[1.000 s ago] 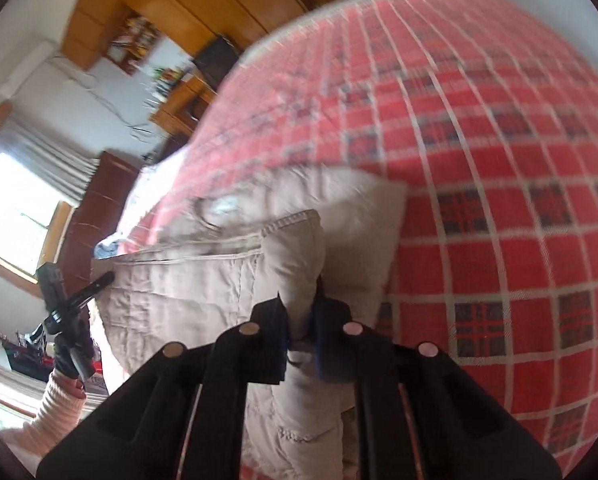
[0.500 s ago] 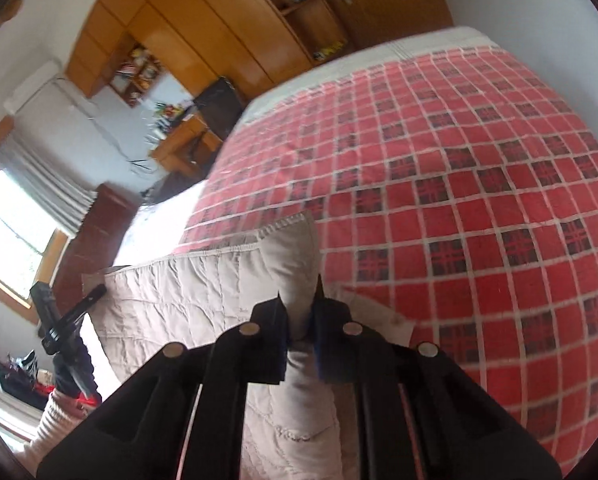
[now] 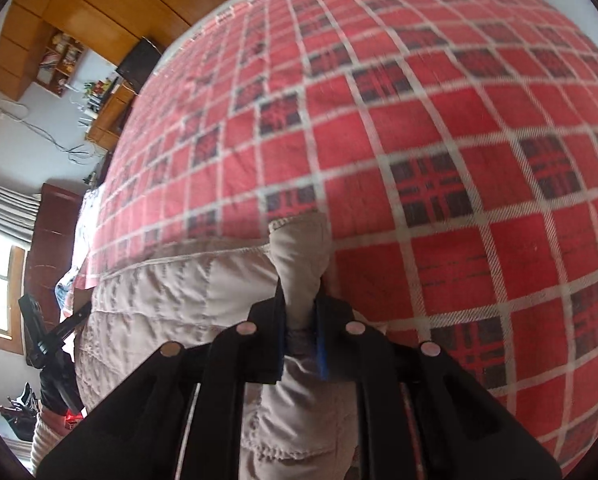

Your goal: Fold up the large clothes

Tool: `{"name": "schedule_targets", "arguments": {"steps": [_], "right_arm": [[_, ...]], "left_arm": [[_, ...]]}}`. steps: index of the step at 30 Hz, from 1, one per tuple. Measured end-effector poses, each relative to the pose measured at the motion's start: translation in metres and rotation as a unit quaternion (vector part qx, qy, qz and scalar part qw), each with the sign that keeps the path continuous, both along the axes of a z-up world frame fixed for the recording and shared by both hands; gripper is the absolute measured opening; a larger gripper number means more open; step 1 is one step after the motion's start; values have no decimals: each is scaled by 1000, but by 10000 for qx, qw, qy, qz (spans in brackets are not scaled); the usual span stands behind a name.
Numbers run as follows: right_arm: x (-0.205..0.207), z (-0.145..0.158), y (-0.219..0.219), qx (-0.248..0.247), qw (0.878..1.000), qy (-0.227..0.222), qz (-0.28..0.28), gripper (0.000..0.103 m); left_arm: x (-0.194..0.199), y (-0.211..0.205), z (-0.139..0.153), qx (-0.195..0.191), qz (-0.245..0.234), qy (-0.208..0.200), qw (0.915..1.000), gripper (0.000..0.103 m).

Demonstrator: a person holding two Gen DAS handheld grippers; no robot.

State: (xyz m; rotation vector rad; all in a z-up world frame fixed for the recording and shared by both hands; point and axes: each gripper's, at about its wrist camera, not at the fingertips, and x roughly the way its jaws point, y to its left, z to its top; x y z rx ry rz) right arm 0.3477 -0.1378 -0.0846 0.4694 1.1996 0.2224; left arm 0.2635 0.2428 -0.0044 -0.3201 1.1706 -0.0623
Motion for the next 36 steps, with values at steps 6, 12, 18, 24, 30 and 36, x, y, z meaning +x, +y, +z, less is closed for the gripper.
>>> {"name": "schedule_targets", "arguments": {"steps": [6,12,18,24,30,36], "right_arm": [[-4,2,-6,41,9999,96,-109,22],[-63,42,-12,264,9989,-289,248,40],[-138,43,-12,445,9970,-209,603,49],[-195,33,0,535,9954,-128,786,49],[-211,18,9,347,9957,-49,862,36],[-214,31,14,231,9947,-109,993,13]], "left_arm": [[-9,20,15,-626,383,117,9972,19],[-67,33,57,-1161,256,-240,9926,38],[-132,25,63,-1210,-21,-201,9925,47],[-180,13,51,-1220,140,-54,9924,54],[-203,4,51,-1179,452,-283,9916,50],[-206,10,50,-1263,628,-136,9899,10]]}}
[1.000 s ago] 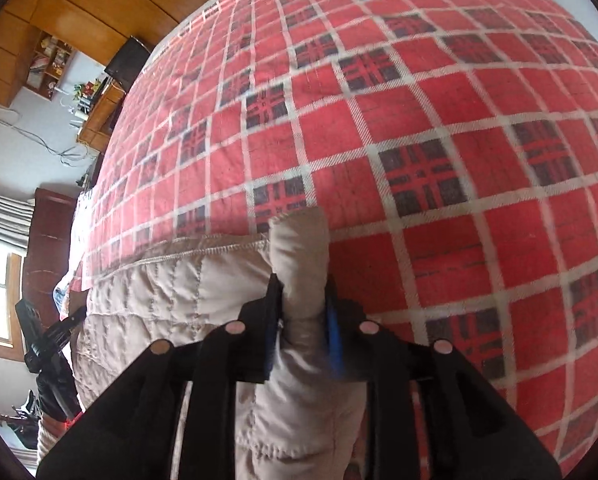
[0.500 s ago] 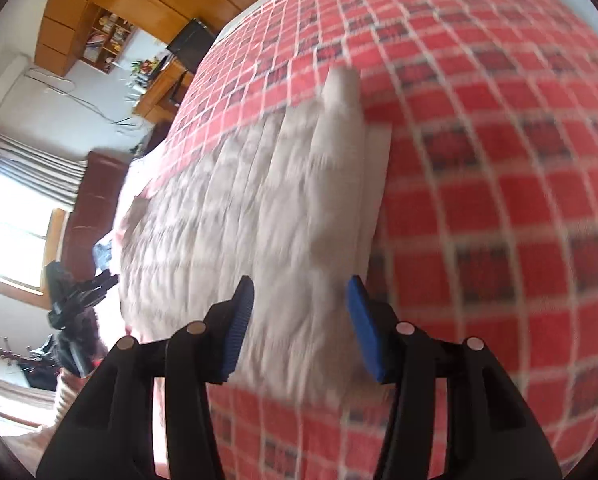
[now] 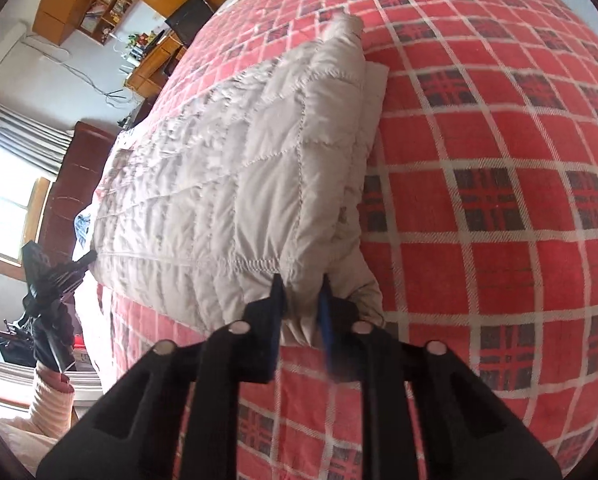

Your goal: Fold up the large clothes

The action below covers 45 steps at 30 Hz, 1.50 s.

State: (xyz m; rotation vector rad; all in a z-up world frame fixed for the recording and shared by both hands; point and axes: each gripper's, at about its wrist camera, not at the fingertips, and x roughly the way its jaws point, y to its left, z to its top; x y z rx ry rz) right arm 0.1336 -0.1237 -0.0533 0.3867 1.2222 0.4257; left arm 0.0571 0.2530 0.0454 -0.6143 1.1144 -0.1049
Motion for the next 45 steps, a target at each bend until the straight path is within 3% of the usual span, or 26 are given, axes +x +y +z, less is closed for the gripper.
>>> {"name": "schedule_targets", "arguments": {"steps": [3,6,13,18,22,24,26,29,35,39,45], "right_arm": [[-2,14,-2,228,9997,-68,23,12],[-3,18,-10,452,9990,2,-12,12],[1,-31,-7,171,9984,527,-107,12],[4,-33,-4,130,9984,544,-78,13],[7,-16,6,-40,9991,415,16,23],[5,-5,7,-53,9997,255,8,47],[6,7,6,30,10000,41,-22,62],[14,15,4,203,9997,-92,-57,64],[38,1,2,315,9992,54,-221,66],[48,-13,-3,426,9985,236,-242,69],[60,-34,-1,534,9973,437,-244,74]], "left_arm": [[1,8,10,-185,-36,-50,9998,7],[1,11,16,-110,-165,-14,9998,5],[3,13,-22,-21,-276,317,9991,6],[5,10,-22,87,-348,302,9989,7],[6,10,-5,191,-320,295,9989,16],[9,14,8,137,-283,138,9994,35],[13,18,17,77,-259,14,9996,58],[27,23,18,261,-184,18,9995,66],[48,40,-10,-190,111,169,9996,66],[56,42,-31,-189,93,409,9989,66],[65,46,-54,-842,190,407,9954,71]]}}
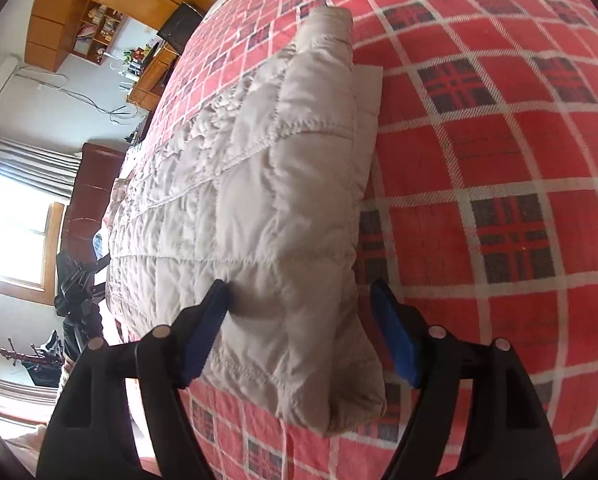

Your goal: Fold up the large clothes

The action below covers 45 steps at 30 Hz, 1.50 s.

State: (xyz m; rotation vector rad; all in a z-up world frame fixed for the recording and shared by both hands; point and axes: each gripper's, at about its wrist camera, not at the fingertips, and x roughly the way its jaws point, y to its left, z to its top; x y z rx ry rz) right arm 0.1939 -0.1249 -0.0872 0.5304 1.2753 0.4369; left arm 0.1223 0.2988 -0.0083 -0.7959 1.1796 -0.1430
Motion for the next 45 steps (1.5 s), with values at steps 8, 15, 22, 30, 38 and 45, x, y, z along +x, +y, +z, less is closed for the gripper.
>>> {"name": "schedule_targets", "arguments": {"steps": [8,15,22,30,38,45], "right_arm": [[12,-17,5,293,9995,104,83,79],[17,-14,17,361,9992,64,147,62],[12,-5,15,829,9965,42,94,26],[3,27,8,1211,9925,-177,43,16],[-38,79,4,1320,9897,-517,176,15],[-103,96,3,1347,9892,-440,384,15]], "left_arm": [[13,-26,-10,-379,-396,-45,9985,72],[15,-45,-2,10,-614,-117,9980,51],[16,-58,13,192,-702,-309,9969,26],[16,-58,43,24,-683,-612,9958,18],[-18,-63,99,-97,-999,-947,9904,17],[-93,-62,127,-43,-1334,-879,9872,17]]}}
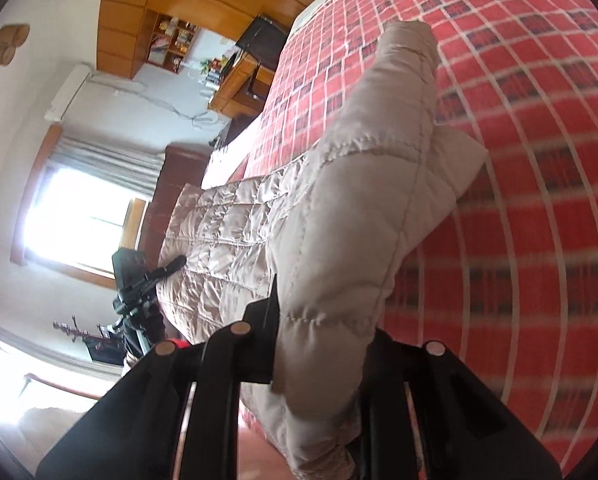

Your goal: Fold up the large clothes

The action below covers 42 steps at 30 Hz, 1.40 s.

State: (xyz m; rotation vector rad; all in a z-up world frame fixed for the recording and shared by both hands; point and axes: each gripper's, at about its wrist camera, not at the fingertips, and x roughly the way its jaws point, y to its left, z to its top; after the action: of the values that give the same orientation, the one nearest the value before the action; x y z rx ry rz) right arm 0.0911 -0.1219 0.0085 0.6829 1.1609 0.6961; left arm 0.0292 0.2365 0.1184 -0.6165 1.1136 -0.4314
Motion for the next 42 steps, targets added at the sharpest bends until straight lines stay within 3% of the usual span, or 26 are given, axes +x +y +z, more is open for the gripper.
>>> {"name": "schedule_targets", "arguments": {"steps": [6,9,11,13,21,24,28,33,38,42], "right_arm": [[-37,-28,7,-273,9992,306,-35,16],[-41,-44,11,-457,9977,488,-113,17],[-42,-64,9,-499,9961,699,-212,18],[-41,-80,7,-397,9948,888,-318,20],[-42,-102,6,-533,9931,959,-411,31],[-44,-90,1,-918,9912,863,-400,43],[-53,-64,-7,-1522,9851,544,-588,47],[-62,-12,-5,-2282,9708,-180,-718,47],[-61,17,22,-2430,9669,-714,-317,47],[-48,11,54,-2781,9573,-791,-48,47]], "left_arm": [[-41,2,-31,127,90,283,9995,18],[-57,0,-60,465,157,457,9977,20],[-63,3,-78,581,199,556,9966,26],[-71,8,-89,442,304,586,9968,30],[-73,2,-97,712,246,637,9951,47],[-61,10,-91,676,326,840,9936,50],[-64,31,-61,769,651,807,9916,49],[-68,33,-4,1521,890,204,9841,49],[-61,-23,24,1637,387,-218,9855,51],[-55,-78,7,1743,-64,-314,9842,54]]}}
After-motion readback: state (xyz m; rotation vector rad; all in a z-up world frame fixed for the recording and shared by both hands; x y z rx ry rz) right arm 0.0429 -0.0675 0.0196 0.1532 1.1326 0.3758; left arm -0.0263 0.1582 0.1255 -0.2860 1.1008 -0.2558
